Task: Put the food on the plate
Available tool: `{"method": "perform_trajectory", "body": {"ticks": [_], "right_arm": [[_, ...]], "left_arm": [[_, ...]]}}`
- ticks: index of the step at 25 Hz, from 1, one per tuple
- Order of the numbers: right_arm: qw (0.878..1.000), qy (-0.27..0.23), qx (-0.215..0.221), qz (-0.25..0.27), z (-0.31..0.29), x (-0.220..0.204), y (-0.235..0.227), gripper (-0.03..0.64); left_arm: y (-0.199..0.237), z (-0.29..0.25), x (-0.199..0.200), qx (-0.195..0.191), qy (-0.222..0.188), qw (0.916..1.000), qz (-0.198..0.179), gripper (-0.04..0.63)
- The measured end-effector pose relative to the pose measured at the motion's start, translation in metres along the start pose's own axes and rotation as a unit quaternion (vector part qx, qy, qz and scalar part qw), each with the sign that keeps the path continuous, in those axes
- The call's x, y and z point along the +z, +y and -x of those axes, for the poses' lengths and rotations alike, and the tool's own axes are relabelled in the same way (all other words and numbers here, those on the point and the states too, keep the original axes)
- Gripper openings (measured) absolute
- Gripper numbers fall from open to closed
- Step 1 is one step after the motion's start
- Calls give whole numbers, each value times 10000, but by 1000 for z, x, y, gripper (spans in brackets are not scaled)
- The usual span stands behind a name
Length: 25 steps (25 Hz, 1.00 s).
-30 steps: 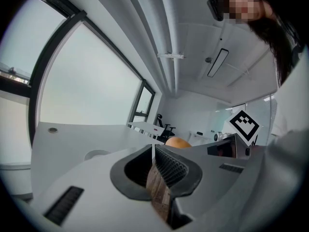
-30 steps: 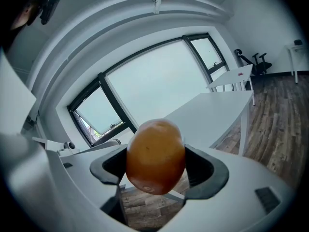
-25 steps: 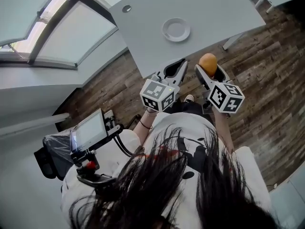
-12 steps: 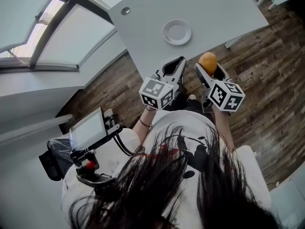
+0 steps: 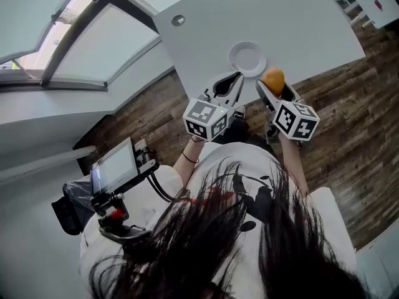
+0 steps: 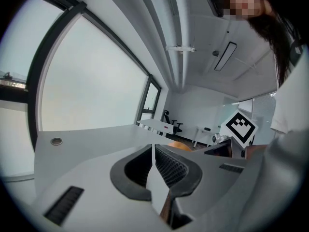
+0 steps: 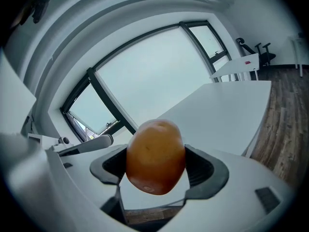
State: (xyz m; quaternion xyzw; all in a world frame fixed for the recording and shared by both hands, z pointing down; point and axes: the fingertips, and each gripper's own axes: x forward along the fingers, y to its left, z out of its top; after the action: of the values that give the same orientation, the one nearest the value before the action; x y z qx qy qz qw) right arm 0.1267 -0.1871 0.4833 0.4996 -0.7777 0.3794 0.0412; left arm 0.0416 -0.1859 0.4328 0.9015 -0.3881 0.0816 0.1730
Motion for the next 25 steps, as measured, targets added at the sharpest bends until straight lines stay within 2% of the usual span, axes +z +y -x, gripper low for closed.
{"method": "perform_trajectory", "body": {"ticks": [5,7,14,25], "right_arm": [[9991,382,-80,192,-66,2,9,362],[9981,525,-119,285,-82,-1,8,362],[9917,1087,-267,633,-116,-22,-10,362],[9731,1792,-431,1380,-150,-60,-35,362]], "left_arm": [[58,-9,3,51,57,9999,126,6],[69,-10,1,68,92,9998,150,6],[74,-13,-3,86,103,9997,194,6],[78,-16,-1,74,12,9996,268,6]]}}
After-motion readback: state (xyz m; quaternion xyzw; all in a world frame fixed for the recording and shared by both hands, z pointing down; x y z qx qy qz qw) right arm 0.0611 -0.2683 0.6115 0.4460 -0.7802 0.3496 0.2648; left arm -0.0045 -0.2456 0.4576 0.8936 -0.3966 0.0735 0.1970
